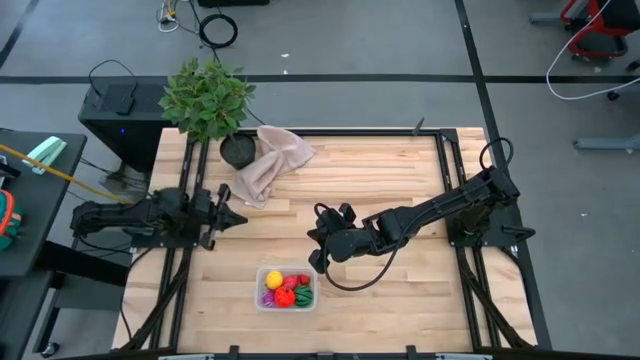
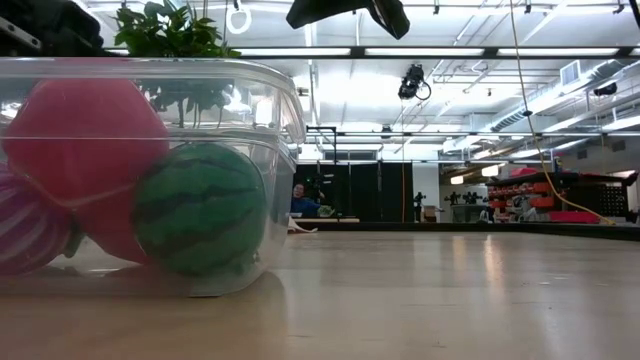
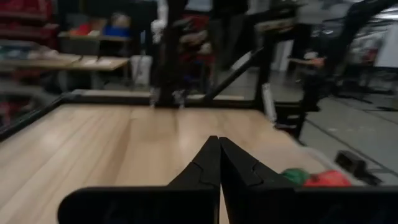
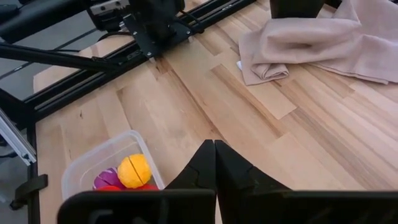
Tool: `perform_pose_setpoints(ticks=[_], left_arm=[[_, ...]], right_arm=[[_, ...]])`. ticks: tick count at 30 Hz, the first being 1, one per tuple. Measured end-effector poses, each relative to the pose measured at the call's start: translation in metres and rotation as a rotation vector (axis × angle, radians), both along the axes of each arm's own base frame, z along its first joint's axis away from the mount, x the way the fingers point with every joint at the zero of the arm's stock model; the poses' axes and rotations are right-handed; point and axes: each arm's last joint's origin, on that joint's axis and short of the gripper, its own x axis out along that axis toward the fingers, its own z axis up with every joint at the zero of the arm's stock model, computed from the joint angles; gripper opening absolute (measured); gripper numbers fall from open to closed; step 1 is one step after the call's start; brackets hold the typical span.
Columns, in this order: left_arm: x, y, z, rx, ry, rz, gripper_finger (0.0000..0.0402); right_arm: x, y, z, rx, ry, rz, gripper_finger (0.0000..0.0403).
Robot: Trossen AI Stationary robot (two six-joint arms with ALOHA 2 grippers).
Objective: Pick and placing Produce into tupperware
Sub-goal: Return to Home Position
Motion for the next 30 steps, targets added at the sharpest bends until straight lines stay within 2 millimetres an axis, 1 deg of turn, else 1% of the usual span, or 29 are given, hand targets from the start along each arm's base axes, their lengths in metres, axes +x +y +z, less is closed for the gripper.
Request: perform_pose_setpoints(ticks=[3, 6, 10, 14, 16, 21, 23, 25, 28, 30], left_arm=[[0.0, 0.002, 0.001, -0.01, 0.013, 0.055, 0.0006], [0.0, 0.003, 0.001, -0.016, 0.02, 0.09, 0.0018], [0.0, 0.003, 0.002, -0.052, 0.021, 0.09, 0.0032], [0.0, 0.003, 0.002, -0.056, 0.018, 0.09, 0.0039], [0.0, 0.003, 0.003, -0.059, 0.017, 0.09, 0.004], [0.0, 0.003, 0.003, -0.043, 0.012, 0.091, 0.0035], [0.0, 0.003, 0.003, -0.05, 0.013, 0.091, 0.0032], [0.0, 0.003, 0.003, -0.05, 0.012, 0.091, 0.0029], [-0.001, 0.003, 0.004, -0.049, 0.011, 0.091, 0.0028], [-0.001, 0.003, 0.004, -0.048, 0.01, 0.091, 0.0031]], right_arm=[[0.0, 0.0, 0.0, -0.001, 0.0, 0.0, 0.0003], [0.0, 0.0, 0.0, -0.006, 0.0, -0.001, 0.0002], [0.0, 0.0, 0.0, -0.026, 0.006, 0.01, 0.0002], [0.0, -0.003, 0.001, -0.056, 0.0, -0.017, 0.0001], [-0.002, -0.005, 0.005, -0.085, -0.016, -0.043, 0.0001], [-0.017, -0.012, 0.031, -0.14, -0.06, -0.056, 0.0001], [-0.029, -0.016, 0.044, -0.165, -0.061, -0.045, 0.0], [-0.045, -0.023, 0.059, -0.202, -0.05, -0.048, 0.0], [-0.083, -0.038, 0.081, -0.246, -0.019, -0.066, 0.0], [-0.117, -0.05, 0.093, -0.246, -0.032, -0.079, 0.0]])
